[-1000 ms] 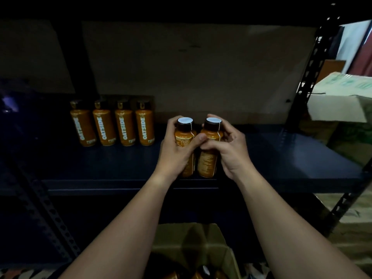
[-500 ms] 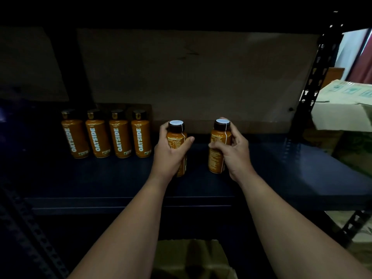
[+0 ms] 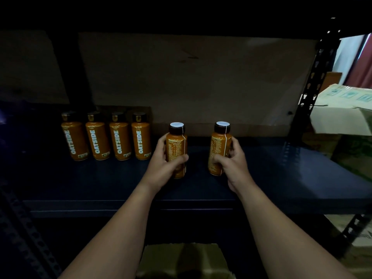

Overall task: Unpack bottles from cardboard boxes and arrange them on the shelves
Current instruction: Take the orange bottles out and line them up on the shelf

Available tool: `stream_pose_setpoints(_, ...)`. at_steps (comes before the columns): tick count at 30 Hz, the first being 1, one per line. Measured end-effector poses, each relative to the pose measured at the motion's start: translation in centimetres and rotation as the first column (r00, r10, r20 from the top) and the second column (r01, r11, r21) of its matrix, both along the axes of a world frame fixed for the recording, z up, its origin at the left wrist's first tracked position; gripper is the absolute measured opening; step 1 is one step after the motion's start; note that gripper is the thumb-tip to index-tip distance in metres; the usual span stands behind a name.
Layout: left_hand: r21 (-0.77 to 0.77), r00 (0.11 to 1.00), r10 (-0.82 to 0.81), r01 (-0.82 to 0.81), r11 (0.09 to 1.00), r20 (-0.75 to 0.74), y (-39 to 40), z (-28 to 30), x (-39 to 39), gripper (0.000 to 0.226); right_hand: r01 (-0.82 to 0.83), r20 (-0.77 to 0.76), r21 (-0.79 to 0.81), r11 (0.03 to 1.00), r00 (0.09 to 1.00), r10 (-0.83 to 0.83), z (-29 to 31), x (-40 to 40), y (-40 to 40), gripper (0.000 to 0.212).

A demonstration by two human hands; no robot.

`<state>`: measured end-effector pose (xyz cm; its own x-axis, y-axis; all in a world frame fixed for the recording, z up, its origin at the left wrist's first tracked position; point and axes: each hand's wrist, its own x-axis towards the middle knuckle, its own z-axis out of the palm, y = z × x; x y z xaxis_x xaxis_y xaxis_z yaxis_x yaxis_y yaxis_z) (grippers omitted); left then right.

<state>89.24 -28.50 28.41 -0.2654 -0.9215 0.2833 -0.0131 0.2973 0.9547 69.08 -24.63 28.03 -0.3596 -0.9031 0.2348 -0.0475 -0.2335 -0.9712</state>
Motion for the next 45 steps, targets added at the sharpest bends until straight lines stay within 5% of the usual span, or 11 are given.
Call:
stream_pose_setpoints(5, 0.039, 0.998, 0.016, -0.014, 0.999, -0.053, -0.3, -0.5, 0.4, 0.048, -0.005, -0.041, 0.021, 1.0, 0.999, 0.005, 0.1, 0.1, 0.2, 0.056)
stream_pose_setpoints(15, -0.063, 0.993, 0.109, -0.106, 0.992, 0.051, -0.8, -1.0, 0.2, 0.081, 0.012, -0.102, 0.003, 1.0, 0.995, -0.012, -0.2, 0.0, 0.0, 0.08)
stream_pose_setpoints(21, -0.052, 0.999, 0.05, -0.049, 0.997, 0.002, -0.7, -1.0, 0.7, 0.083, -0.044, -0.039, 0.022, 0.999, 0.998, 0.045, 0.0, 0.0, 0.0, 0.061)
stream_pose_setpoints(26, -0.128, 0.975, 0.208, -0.197, 0.972, 0.081, -1.0, -1.3, 0.2, 0.082, -0.025, -0.049, 0.003, 1.0, 0.999, 0.025, -0.1, 0.1, -0.1, 0.062)
stream_pose_setpoints(35, -0.183, 0.938, 0.305, -0.274, 0.944, 0.166, -0.8, -1.1, -0.3, 0.087, 0.032, -0.181, 0.067, 0.997, 0.983, -0.019, -0.4, 0.1, -0.6, 0.103)
stream_pose_setpoints(45, -0.203, 0.954, 0.256, -0.223, 0.954, 0.158, -1.1, -1.6, -0.2, 0.079, 0.025, -0.207, 0.042, 0.999, 0.978, -0.016, -0.6, 0.1, -0.5, 0.083)
